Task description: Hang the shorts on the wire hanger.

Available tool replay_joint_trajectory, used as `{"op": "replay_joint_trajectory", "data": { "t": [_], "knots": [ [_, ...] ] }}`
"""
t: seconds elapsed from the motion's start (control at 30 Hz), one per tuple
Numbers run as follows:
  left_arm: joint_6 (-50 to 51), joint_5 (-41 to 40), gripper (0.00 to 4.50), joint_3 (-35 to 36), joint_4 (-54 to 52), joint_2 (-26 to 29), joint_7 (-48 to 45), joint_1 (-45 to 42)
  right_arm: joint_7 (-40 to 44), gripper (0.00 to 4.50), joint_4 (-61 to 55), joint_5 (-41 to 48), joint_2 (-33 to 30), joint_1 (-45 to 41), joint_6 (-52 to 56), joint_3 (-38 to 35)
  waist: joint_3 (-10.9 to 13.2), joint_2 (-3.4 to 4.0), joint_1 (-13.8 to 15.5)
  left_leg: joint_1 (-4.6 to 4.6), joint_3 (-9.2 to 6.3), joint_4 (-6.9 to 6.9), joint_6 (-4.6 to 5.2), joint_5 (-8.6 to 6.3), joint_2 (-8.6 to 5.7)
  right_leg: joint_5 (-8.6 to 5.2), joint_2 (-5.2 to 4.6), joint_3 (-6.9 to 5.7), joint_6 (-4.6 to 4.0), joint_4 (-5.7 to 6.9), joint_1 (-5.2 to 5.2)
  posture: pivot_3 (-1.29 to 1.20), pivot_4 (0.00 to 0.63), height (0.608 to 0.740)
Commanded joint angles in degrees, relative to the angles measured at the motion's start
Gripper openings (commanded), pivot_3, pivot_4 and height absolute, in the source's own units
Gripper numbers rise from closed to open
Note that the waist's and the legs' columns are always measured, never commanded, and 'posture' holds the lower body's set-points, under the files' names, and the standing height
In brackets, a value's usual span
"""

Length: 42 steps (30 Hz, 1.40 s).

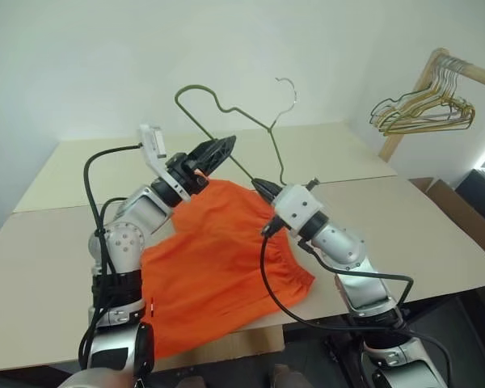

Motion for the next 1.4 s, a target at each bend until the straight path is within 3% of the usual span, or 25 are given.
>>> {"op": "replay_joint_trajectory", "data": {
  "t": [0.03,0.3,0.47,0.5,0.73,0.87,0.97,1.03,1.17,1.3,1.4],
  "knots": [
    [-0.7,-1.3,2.63,1.2,-0.4,-0.2,0.2,-1.8,-1.0,0.00,-0.3,-0.9,0.5,-0.2,-2.5,0.0,0.0,0.00,-0.1,0.00,0.00,0.00,0.00,0.00,0.00,0.00,0.00,0.01,0.00,0.00,-0.01,0.00,0.000,0.740],
    [-0.9,-2.3,0.04,2.6,-0.9,-1.7,2.1,-1.2,-4.1,0.00,1.4,-3.5,1.9,-0.9,-3.6,-0.6,0.0,0.00,-0.1,-0.01,-0.03,0.00,0.00,0.00,0.00,0.00,0.00,0.01,0.00,0.00,0.00,0.00,0.000,0.740],
    [-1.9,-0.4,0.01,1.4,-1.5,-1.7,3.1,-0.2,-2.8,0.00,1.7,-4.5,1.3,-1.2,-1.1,-0.5,0.0,0.00,-0.1,-0.01,-0.06,0.00,-0.01,0.00,0.00,0.00,0.00,0.03,0.00,0.00,-0.01,-0.01,0.000,0.740],
    [-2.3,0.5,0.00,0.9,-1.5,-1.4,2.9,0.0,-2.1,0.55,1.5,-3.8,1.4,-1.2,0.2,-0.7,0.0,0.00,-0.1,-0.01,-0.06,0.00,-0.01,0.00,0.00,0.00,0.00,0.03,0.00,-0.01,-0.01,-0.01,0.000,0.740],
    [-7.5,5.4,0.00,0.2,-1.8,-0.3,0.3,0.5,0.6,2.93,0.5,-0.9,0.3,-0.6,0.7,-2.2,0.0,0.00,-0.1,-0.01,-0.03,0.00,-0.01,0.00,-0.01,0.00,0.00,0.01,0.00,-0.01,0.00,-0.01,0.000,0.740],
    [-5.0,0.1,0.00,3.7,-1.4,5.1,-6.6,0.4,14.8,4.31,-3.7,19.7,-4.6,-1.8,16.2,-10.5,0.0,0.00,-0.1,-0.02,-0.07,0.00,-0.01,0.00,0.00,0.00,0.00,0.00,0.00,-0.02,0.00,-0.02,0.000,0.740],
    [-4.6,-3.0,0.00,4.8,-3.3,9.9,-15.0,1.4,25.4,4.31,-4.7,38.5,-11.4,-3.6,31.9,-18.1,0.0,0.01,-0.1,-0.02,-0.08,0.00,0.00,0.00,0.00,0.00,-0.01,-0.04,0.00,-0.08,0.05,-0.01,0.000,0.740],
    [-4.7,-5.0,0.00,5.4,-5.0,12.9,-21.6,2.1,33.0,4.31,-1.2,45.3,-17.8,-5.7,40.1,-19.8,0.0,0.03,-0.1,-0.02,-0.06,0.00,0.01,0.00,0.02,0.00,-0.01,-0.10,0.00,-0.15,0.08,-0.02,0.000,0.740],
    [-2.7,-10.1,0.00,6.6,-6.0,17.1,-30.3,1.7,44.6,4.31,6.3,48.6,-26.5,-8.3,46.0,-17.3,0.0,0.03,-0.2,0.00,0.00,0.00,0.02,-0.01,0.05,-0.04,0.01,-0.19,0.00,-0.16,0.10,-0.03,0.000,0.740],
    [-1.6,-13.3,0.00,6.2,-4.9,18.3,-33.7,0.1,54.6,4.31,12.3,48.6,-28.0,-11.0,46.8,-12.6,0.0,0.03,-0.3,0.09,0.01,0.02,0.02,0.00,0.16,-0.12,0.18,-0.18,0.11,-0.16,0.19,-0.02,0.000,0.740],
    [-2.1,-12.4,0.00,5.4,-5.1,17.7,-34.2,-0.3,56.0,4.31,13.5,47.8,-27.0,-13.1,47.5,-10.1,0.1,0.08,-0.3,0.08,0.00,0.10,0.02,0.00,0.17,-0.18,0.20,-0.16,0.22,-0.07,0.16,-0.02,0.000,0.740]
  ]
}}
